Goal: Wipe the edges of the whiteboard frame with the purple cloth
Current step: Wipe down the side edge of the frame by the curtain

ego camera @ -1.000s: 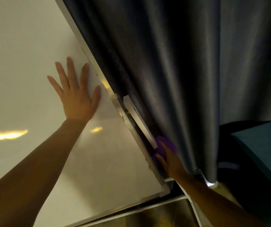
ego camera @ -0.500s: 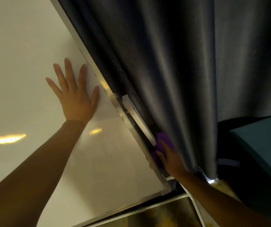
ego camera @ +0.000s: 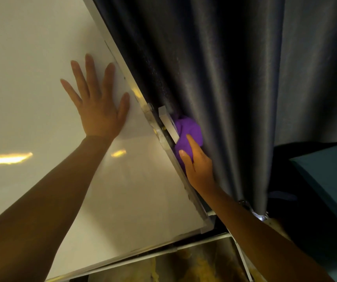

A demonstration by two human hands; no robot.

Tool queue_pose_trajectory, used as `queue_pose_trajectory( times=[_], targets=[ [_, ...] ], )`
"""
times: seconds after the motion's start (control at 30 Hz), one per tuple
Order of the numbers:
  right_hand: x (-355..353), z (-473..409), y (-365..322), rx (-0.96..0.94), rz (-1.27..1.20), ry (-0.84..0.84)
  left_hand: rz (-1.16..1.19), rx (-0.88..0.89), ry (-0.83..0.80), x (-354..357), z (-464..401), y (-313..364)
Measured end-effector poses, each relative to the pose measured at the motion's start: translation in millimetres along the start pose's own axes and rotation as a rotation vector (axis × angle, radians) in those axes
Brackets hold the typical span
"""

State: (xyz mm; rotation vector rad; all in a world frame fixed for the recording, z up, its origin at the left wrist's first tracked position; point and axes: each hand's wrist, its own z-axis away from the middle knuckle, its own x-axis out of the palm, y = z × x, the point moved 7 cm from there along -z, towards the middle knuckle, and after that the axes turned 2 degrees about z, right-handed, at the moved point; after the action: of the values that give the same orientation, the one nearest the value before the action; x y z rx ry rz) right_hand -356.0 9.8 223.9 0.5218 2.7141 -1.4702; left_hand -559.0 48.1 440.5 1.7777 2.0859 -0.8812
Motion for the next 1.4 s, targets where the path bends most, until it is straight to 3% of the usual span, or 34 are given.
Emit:
queue_pose_trajectory(
  times=[0.13,0.27,0.33,0.43,0.57,0.7,0.87,1.07,1.27,1.4],
  targets=[
    [5.2,49.2,72.2,0.181,0.168,-0.178,-0.019,-0.01,0.001,1.7,-1.5,0.4],
    [7.0,82.6,140.3,0.297,0.364,-0.462,-0.023,-0.002,0.012,2.5,-2.2,1.1],
    [0.4,85.3,157.6,0.371,0.36,-0.535,-0.027,-0.005,0.015,4.2,-3.8,0.9],
    [-21.3,68.3,140.8,0.448,0.177,-0.374,-0.027,-0.003,0.026,5.8,-3.2,-0.4],
    [-45.0,40.2,57.1,0.331,-0.124,-0.069,-0.026,-0.001,0.026,4.9,-3.0,-0.6],
    [-26.8,50.0,15.5,0.294,-0.235,-0.041,-0.024,-0.009,0.007,0.7,-2.3,1.5],
    [-7.5,72.2,11.3,0.247,-0.196,-0.054,-0.013,0.007,0.006,-4.4,1.2,3.7],
    [8.2,52.3,-18.5,0.135,-0.08,0.078,-0.016,0.017,0.023,-4.4,1.6,2.9],
    [26.1,42.7,-32.2,0.083,0.153,0.076,-0.037,0.416,-0.107,15.4,96.3,23.5],
    [28.3,48.5,-29.8,0.079,0.176,0.11,-0.034,0.394,-0.055,25.3,104.7,21.0]
  ],
)
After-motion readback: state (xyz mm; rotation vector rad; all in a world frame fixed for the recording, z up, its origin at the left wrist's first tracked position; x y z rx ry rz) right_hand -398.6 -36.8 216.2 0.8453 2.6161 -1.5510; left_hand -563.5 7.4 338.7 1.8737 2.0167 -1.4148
